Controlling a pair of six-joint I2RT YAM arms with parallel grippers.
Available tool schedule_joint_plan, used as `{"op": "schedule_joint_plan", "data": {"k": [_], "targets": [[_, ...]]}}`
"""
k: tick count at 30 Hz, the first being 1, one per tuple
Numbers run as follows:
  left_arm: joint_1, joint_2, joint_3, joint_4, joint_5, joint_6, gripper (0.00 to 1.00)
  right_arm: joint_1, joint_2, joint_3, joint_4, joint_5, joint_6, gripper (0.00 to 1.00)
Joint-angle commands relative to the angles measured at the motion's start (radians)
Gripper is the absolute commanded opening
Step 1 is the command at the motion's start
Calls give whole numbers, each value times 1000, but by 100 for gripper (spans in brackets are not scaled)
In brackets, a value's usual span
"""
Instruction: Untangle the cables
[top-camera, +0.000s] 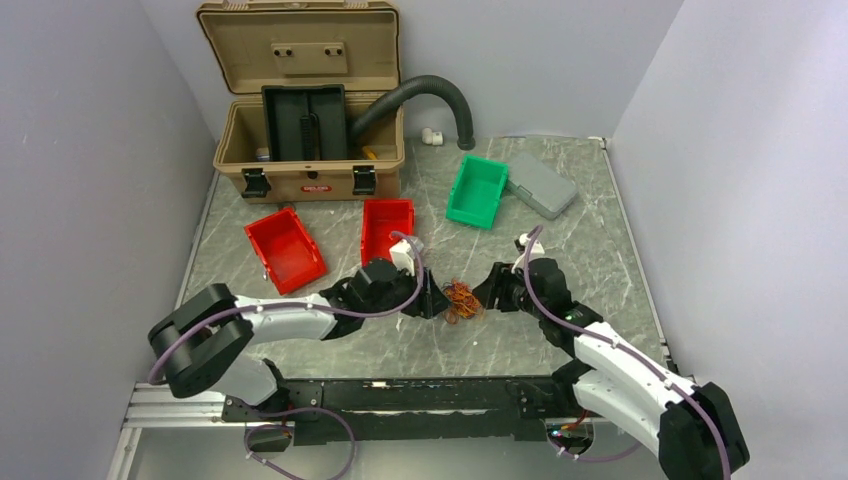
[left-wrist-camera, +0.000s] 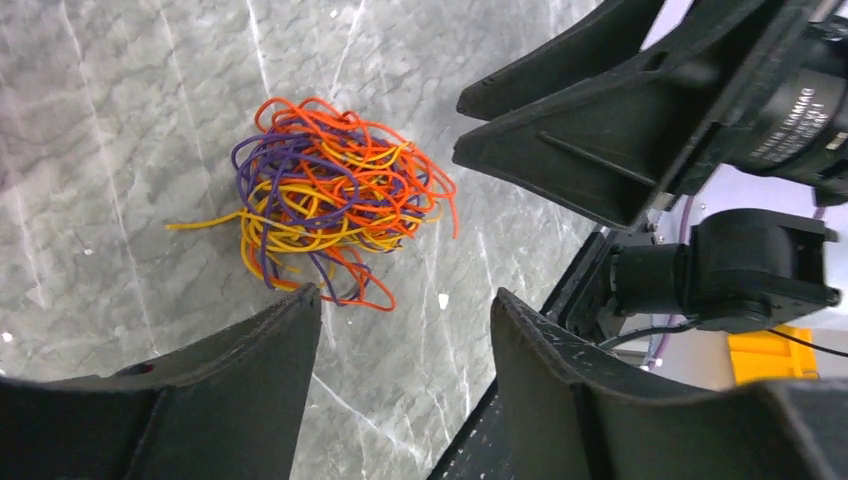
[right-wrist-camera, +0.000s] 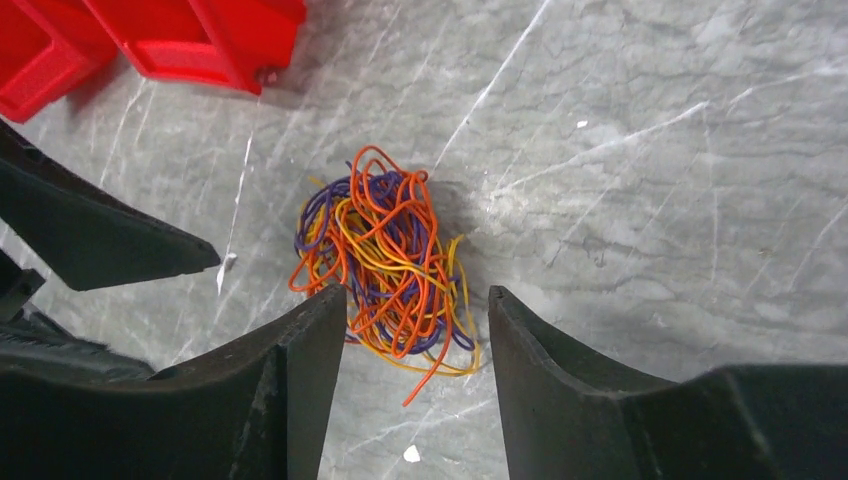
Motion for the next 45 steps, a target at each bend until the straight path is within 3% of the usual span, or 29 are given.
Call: {"op": "schedule_joint_plan", "data": {"k": [1,5,8,11,14,20,21,24,26,36,45], "targets": [[-21,66,10,53,-53,-103,65,2,35,18,55,-85,-21,56],[-31,142,14,64,-63,-138,64,2,103,6,104,-132,-6,51],[-35,192,35,65,-63,-140,64,3,142,-4,140,-164,13,39],[-37,229,69,30,-69,-134,65,3,156,-18,165,-180,34,38],[-38,245,69,44,-80,-128,63,3,158,-29,171,-186,47,28],[-38,295,138,-21,-85,-93,59,4,163,-52,196,-219,70,23],[-38,296,139,-22,-91,-88,53,4,159,-49,187,-217,67,15],[-38,288,131,-29,-122,-67,18,4,120,-45,146,-183,62,3],[-37,270,124,-54,-137,-58,0,3,85,-37,99,-114,66,0],[-33,45,-7,-175,-194,-10,0,1,-184,-6,-241,424,178,0],[-24,-91,-53,-281,-188,44,0,0,-204,49,-348,634,261,0]]}}
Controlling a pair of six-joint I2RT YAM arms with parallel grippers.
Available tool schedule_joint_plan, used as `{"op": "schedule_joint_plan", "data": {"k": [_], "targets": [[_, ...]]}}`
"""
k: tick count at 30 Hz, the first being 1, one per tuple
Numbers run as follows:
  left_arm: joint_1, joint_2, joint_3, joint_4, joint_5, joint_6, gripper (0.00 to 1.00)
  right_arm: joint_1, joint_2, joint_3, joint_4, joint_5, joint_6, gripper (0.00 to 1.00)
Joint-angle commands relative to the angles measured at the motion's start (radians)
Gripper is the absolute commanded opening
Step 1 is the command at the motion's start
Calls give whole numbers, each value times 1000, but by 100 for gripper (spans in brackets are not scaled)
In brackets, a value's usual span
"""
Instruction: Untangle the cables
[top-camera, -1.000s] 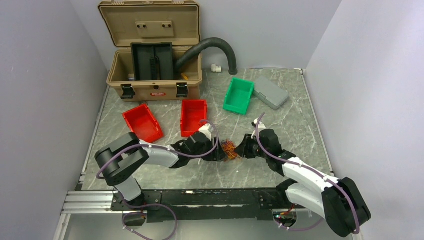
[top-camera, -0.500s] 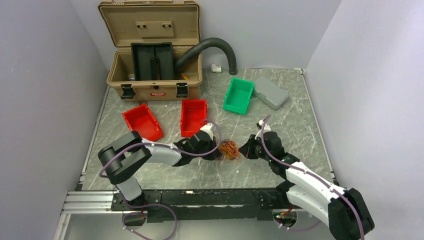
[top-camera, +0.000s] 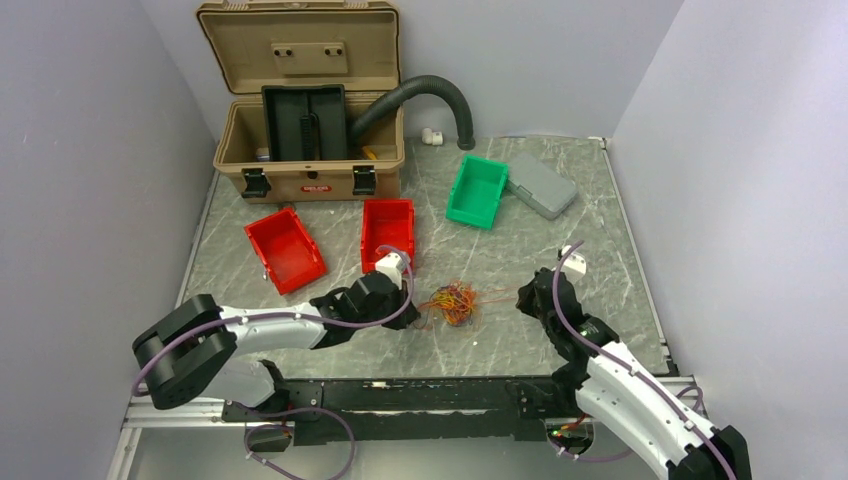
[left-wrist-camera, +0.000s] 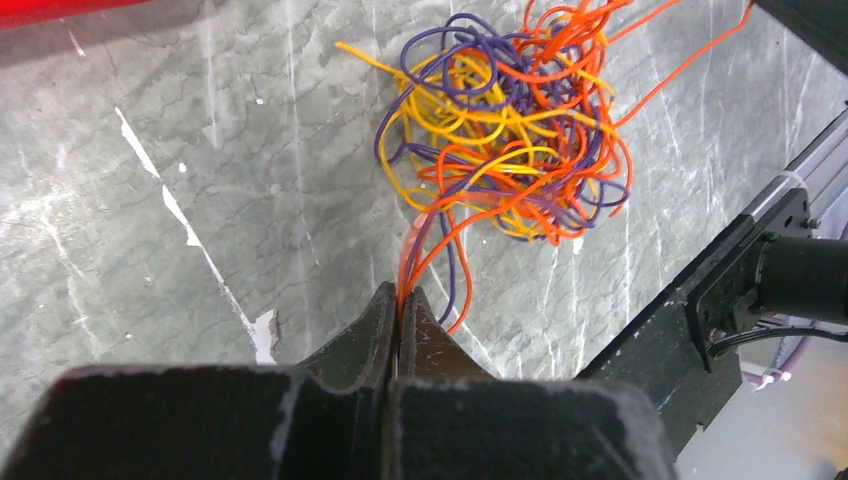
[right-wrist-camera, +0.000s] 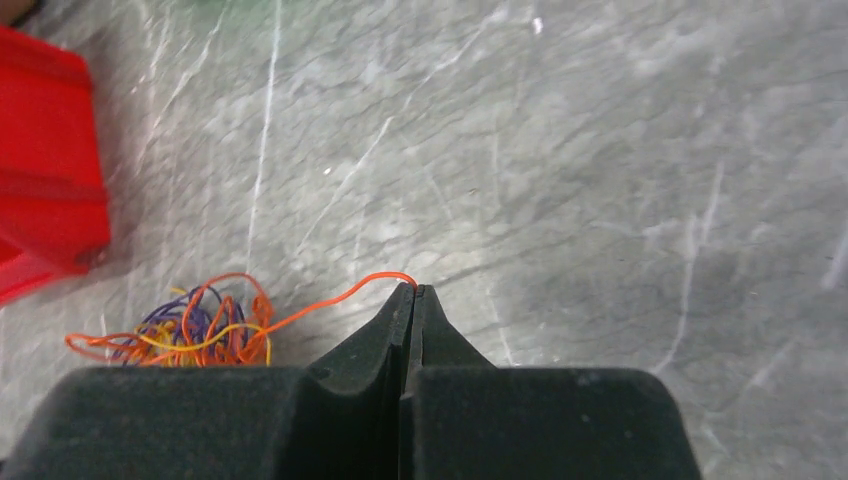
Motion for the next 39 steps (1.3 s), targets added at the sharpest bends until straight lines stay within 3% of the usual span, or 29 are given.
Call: {"op": "schedule_joint_plan", "data": {"k": [1,5,8,11,12,13,17,20,30,36,39], "targets": [[7,-37,15,-74,-11,65,0,-2,29,81,-69,178,32,0],[7,-54,-3,-76,-20,69,0,-1,51,124,-109,235,33,0],[6,-47,-2,-37,28,108,0,-2,50,127,-65,131,-56,2],[6,-6,21,-17,86,123,3,-1,52,104,57,-168,-194,62],[6,8,22,-4,104,123,6,-1,55,92,85,-260,-210,73],[5,21,18,19,127,124,12,-2,59,80,114,-341,-217,74],[6,14,-22,144,204,128,52,1,86,19,194,-561,-198,70],[6,-35,-25,110,183,158,65,11,92,-30,261,-664,-186,65],[6,-110,132,-174,93,409,75,70,168,-126,427,-697,-120,63],[8,26,295,-249,183,572,78,79,222,-155,523,-673,-75,64],[8,96,346,-247,203,591,79,80,185,-136,475,-631,-70,70]]}}
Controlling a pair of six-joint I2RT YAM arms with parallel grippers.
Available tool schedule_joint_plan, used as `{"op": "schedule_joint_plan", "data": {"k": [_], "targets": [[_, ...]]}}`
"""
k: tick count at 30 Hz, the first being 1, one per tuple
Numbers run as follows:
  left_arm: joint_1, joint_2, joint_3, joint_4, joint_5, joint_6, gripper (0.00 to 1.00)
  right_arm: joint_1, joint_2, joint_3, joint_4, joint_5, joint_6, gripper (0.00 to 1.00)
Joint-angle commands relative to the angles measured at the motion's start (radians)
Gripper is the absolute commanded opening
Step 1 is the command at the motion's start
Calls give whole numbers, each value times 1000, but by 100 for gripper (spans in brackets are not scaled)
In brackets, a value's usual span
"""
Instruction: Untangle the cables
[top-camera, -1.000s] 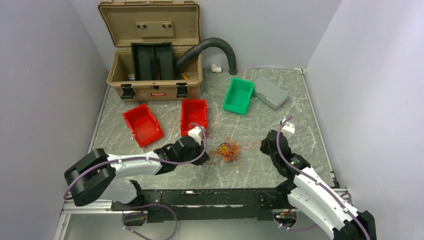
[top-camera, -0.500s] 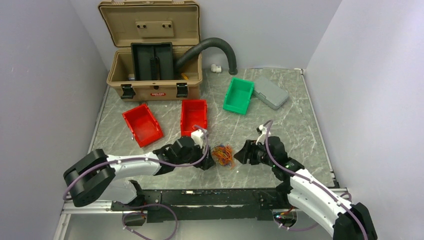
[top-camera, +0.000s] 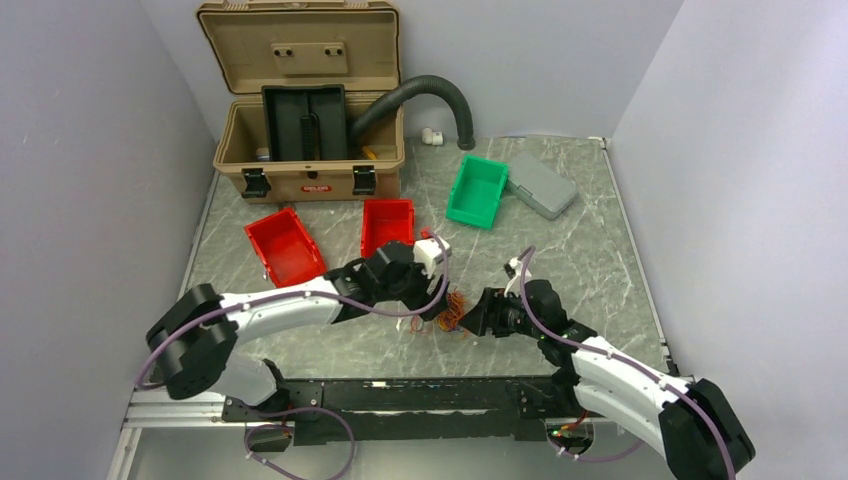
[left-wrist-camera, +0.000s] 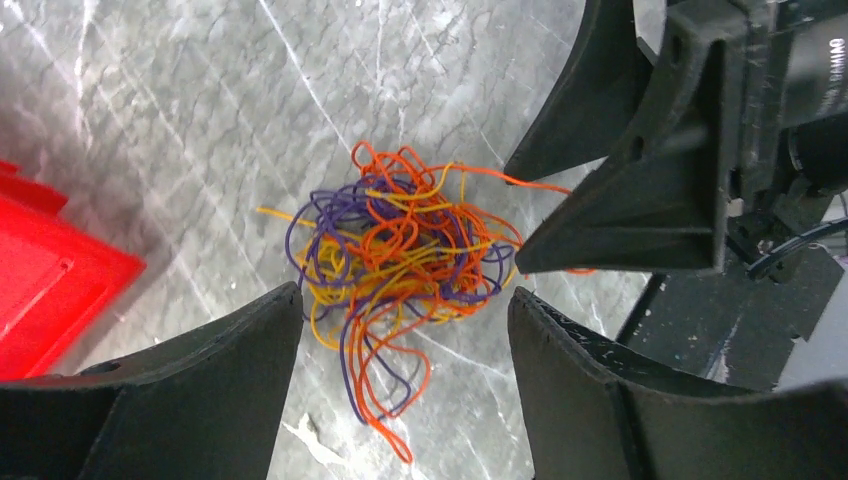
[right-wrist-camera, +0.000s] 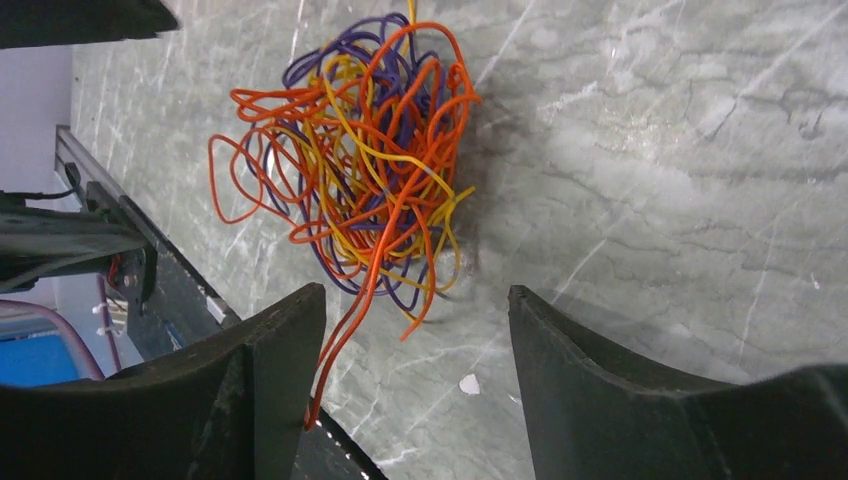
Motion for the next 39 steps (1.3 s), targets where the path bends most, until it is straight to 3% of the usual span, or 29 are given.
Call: {"op": "schedule_joint_plan", "data": {"k": [1,9,12,14,17,19,22,28,33,39], "targets": [[3,95,89,-39,57,104,79,5,-64,25,25,56,25,73],[13,274,169,-52,37,122,78,4,-398,109,-336,309,14,77],[16,342,215,-51,77,117,71,4,-475,121,-411,361,26,77],[16,374,239,-51,88,115,57,4,-501,115,-422,363,43,76],[20,397,232,0,80,109,19,3,-511,125,-463,403,89,76],[32,393,218,14,95,98,0,3,-516,143,-494,435,99,76],[75,352,152,87,169,33,0,3,-529,154,-534,483,119,76],[229,346,10,405,508,-209,0,5,-532,153,-592,560,210,77],[241,355,-46,554,540,-334,0,3,-560,149,-609,603,225,76],[241,344,-72,650,555,-434,0,3,-480,95,-464,436,175,71]]}}
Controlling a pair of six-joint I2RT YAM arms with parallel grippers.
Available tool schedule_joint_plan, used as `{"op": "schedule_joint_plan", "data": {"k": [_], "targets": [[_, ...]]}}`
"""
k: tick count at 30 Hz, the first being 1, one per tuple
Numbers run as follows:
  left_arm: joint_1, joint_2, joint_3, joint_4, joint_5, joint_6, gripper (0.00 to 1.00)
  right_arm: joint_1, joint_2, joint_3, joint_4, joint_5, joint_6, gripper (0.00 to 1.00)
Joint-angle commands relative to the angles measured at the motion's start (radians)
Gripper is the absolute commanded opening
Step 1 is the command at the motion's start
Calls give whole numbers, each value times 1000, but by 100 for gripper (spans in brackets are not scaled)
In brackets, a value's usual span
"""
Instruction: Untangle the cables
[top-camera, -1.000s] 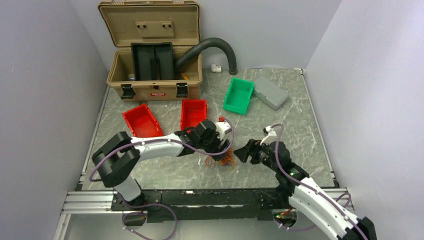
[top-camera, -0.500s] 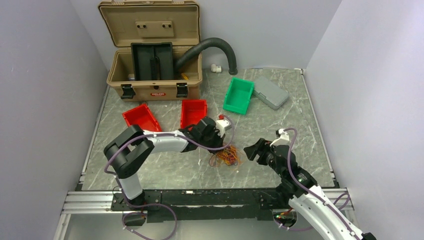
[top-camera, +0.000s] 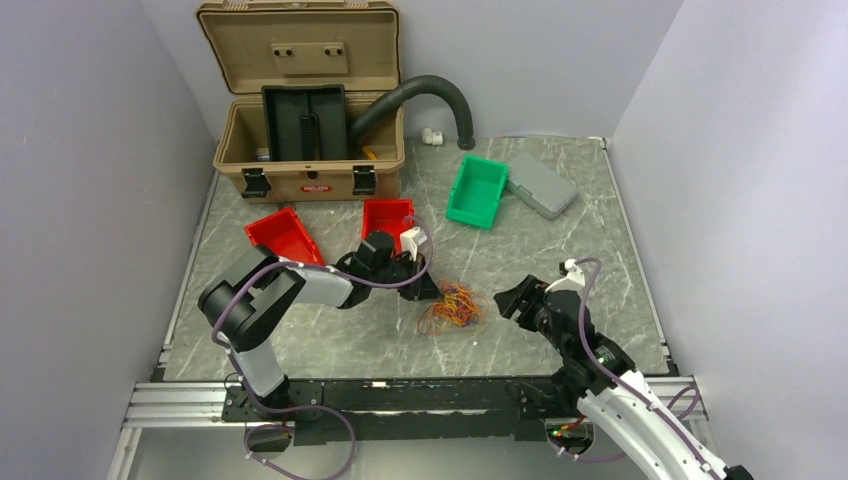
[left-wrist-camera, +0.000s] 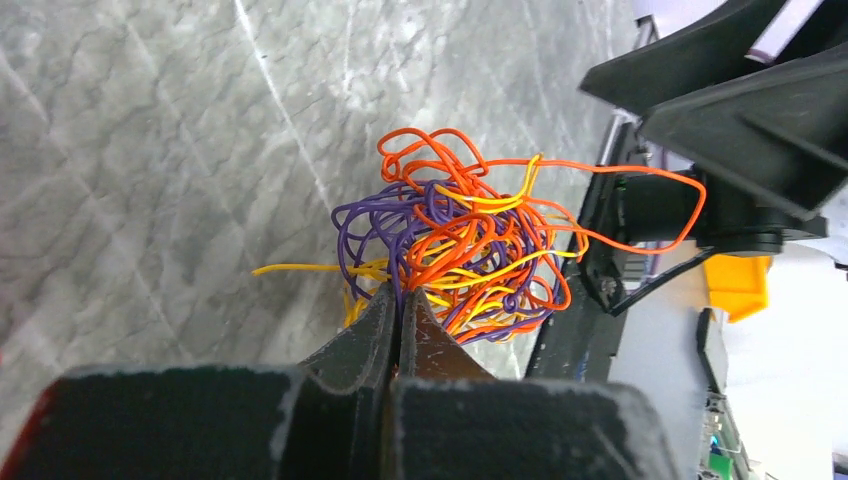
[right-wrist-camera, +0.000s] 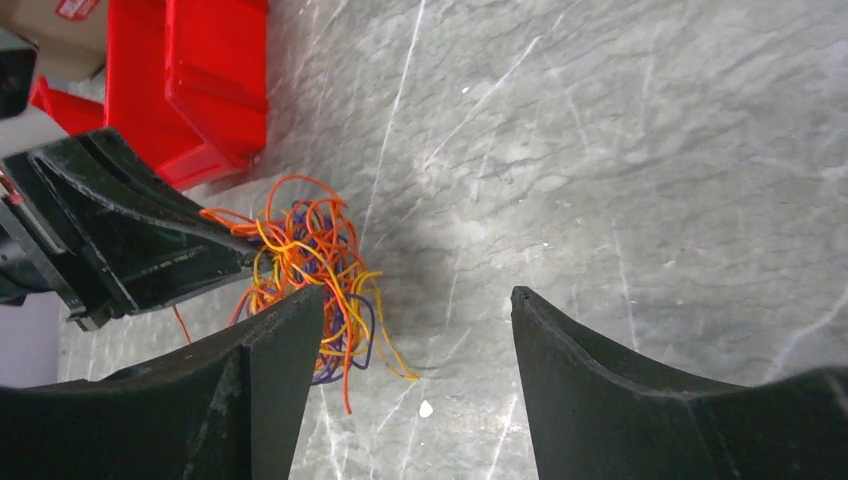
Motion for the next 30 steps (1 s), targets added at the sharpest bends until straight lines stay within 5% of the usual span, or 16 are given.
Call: {"op": "schedule_joint_plan", "data": {"k": [1,15,26,30], "targets": [[-3,-27,-11,173,65,-116,0,3,75,-38,142,-120,-17,71],[-3,-78,12,91,26,-154,0,4,119,-246,711,-514,-52,63],[-33,-117,49,8,19,-147,0,6,217,-209,864,-576,-125,64],[-50,-124,57,-3,16,-146,0,5,271,-193,893,-569,-130,41]]}}
